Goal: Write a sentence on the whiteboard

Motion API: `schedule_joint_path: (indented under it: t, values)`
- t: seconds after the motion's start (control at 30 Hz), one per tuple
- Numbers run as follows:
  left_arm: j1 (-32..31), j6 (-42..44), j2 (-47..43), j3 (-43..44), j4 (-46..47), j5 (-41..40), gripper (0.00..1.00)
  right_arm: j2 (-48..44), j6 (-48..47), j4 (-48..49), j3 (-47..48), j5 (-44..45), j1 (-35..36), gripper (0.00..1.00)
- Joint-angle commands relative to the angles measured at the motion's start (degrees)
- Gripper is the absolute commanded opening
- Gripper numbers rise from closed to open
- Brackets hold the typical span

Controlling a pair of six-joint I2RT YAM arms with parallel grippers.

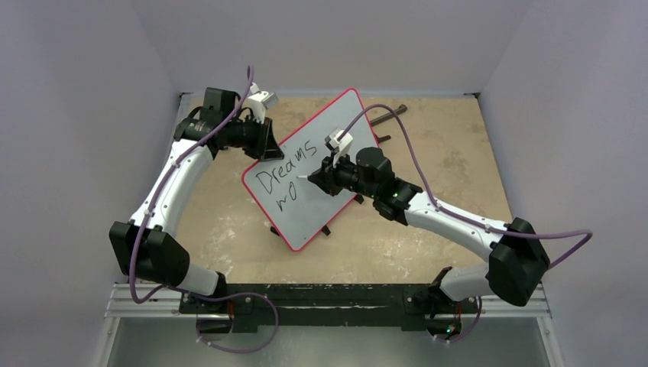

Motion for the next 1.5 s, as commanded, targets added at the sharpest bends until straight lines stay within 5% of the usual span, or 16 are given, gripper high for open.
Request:
schedule_joint_path:
  t: [0.0, 0.9, 1.47]
  values:
    - [0.3, 1.7, -0.8, 0.6, 2.7, -1.8, 0.00, 0.6, 0.6, 2.9, 1.7, -0.9, -0.1, 0.00]
    - [0.3, 1.7, -0.9, 0.6, 2.7, -1.6, 0.00, -1.8, 1.5, 1.9, -6.9, 0.0, -0.2, 0.00]
    - [0.3, 1.7, -1.0, 0.6, 2.6, -1.6, 0.00, -1.2, 2.2, 1.7, -2.9, -0.8, -0.2, 0.00]
